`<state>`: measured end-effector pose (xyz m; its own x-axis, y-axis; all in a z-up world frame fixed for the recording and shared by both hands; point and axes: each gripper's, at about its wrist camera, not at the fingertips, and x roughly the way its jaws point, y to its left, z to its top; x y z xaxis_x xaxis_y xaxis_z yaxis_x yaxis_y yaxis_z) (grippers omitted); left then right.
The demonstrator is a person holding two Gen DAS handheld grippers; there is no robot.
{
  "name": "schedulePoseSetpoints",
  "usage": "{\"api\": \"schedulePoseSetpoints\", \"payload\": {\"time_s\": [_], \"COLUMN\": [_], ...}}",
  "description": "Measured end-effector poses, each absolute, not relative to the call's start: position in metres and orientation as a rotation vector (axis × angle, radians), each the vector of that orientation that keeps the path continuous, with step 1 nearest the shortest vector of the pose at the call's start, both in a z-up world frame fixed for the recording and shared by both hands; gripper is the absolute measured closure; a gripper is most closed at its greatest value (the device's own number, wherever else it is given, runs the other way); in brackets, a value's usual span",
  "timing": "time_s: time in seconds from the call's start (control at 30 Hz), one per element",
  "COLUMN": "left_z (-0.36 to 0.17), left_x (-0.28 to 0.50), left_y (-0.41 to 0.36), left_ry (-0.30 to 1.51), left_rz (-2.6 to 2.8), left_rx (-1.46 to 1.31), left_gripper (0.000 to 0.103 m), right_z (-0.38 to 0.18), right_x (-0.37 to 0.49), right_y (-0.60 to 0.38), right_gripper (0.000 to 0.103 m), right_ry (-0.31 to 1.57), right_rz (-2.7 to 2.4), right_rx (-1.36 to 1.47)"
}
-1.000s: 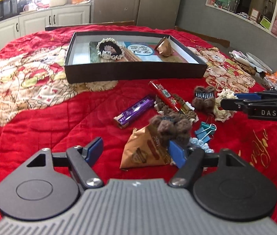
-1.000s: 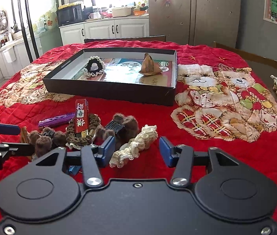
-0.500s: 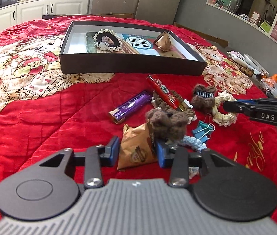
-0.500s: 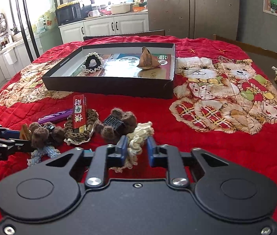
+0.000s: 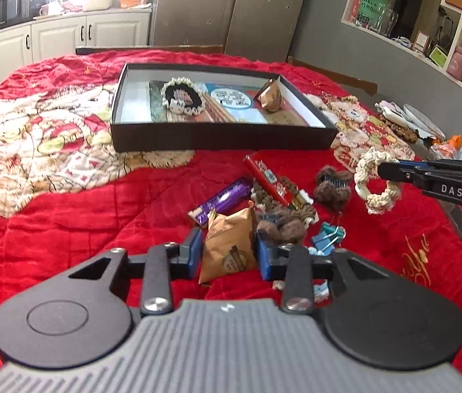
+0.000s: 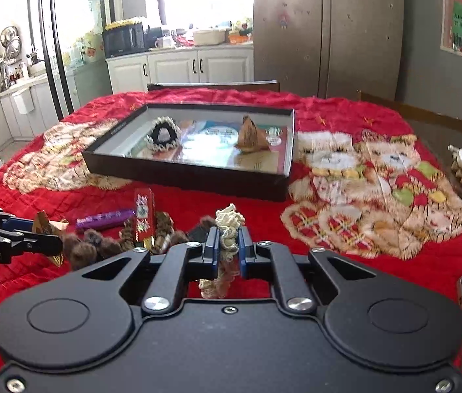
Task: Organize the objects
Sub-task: 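Carry the paper packet and cream scrunchie with both tools into the box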
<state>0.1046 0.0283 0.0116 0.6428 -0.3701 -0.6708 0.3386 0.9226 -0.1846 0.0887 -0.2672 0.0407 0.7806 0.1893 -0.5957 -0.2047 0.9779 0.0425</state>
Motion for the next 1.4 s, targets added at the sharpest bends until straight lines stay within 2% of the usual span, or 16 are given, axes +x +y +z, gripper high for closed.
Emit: {"api": "schedulePoseSetpoints", "payload": {"time_s": [0.37, 0.73, 1.4], "left_z": [0.047, 0.062, 0.028], "left_x": [0.124, 0.185, 0.309], "left_y": [0.021, 0.011, 0.001], "left_ry": [0.679, 0.631, 0.685], "left_rz": [-0.403, -0.347, -0.178], "left_rx": [0.003, 0.024, 0.012], "left_gripper": [0.064, 0.064, 0.063], "right_z": [0.079, 0.101, 0.049], "right_x": [0.103, 0.160, 0.286], "right_y": [-0.253, -0.236, -0.201], "right_gripper": [0.092, 0.092, 0.092], "right_ry": [0.565, 0.530, 0.580], "right_rz": [0.250, 0.293, 0.288], "right_rx": [-0.069, -0.076, -0.050]}}
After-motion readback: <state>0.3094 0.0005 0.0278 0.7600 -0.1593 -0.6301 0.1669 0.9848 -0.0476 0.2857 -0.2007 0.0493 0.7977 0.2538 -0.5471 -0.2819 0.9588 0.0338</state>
